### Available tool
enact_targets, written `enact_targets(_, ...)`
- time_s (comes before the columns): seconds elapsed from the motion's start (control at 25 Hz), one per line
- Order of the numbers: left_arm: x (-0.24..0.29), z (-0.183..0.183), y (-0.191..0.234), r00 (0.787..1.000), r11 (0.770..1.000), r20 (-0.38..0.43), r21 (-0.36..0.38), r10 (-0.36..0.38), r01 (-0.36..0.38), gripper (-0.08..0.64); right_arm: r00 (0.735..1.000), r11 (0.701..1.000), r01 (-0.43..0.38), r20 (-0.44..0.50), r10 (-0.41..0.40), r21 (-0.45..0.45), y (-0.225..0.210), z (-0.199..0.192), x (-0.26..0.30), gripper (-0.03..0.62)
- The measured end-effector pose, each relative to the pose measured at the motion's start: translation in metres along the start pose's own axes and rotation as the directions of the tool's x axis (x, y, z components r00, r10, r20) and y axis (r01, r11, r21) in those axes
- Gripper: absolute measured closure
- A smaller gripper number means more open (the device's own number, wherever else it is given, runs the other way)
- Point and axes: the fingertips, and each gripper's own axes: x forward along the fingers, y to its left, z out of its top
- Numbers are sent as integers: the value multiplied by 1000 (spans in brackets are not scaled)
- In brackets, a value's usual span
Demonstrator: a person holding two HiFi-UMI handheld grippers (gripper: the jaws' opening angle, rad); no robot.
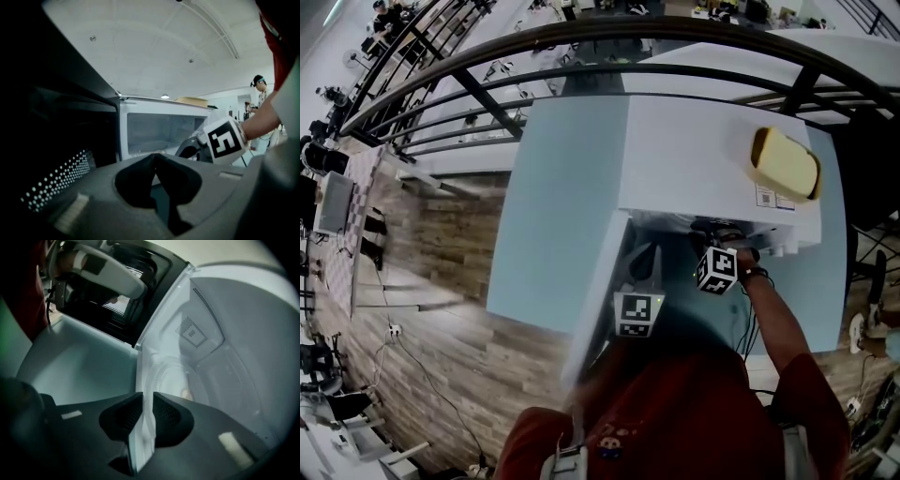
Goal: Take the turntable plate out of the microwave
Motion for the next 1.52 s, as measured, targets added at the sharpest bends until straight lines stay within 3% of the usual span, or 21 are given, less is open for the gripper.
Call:
enact_targets(0.08,1,-1,-2,1000,1000,2,5,-3,3,561,997,997,74,-6,-74,-27,-4,-5,-1,565)
enact_targets(0.16,1,-1,-2,1000,1000,2,3,-4,4,561,991,991,125,-40,-127,-43,-11,-14,-1,569)
enact_targets(0.4,0,0,-3,1000,1000,7,6,-14,14,561,980,981,180,-71,-185,-75,-10,-16,-3,572)
enact_targets(0.96,0,-2,-5,1000,1000,6,-13,-15,16,561,989,987,143,-34,-146,-69,38,-1,-31,573)
enact_targets(1.52,5,-15,-13,998,999,-42,-28,-43,41,561,995,995,99,3,-99,27,84,5,-60,571)
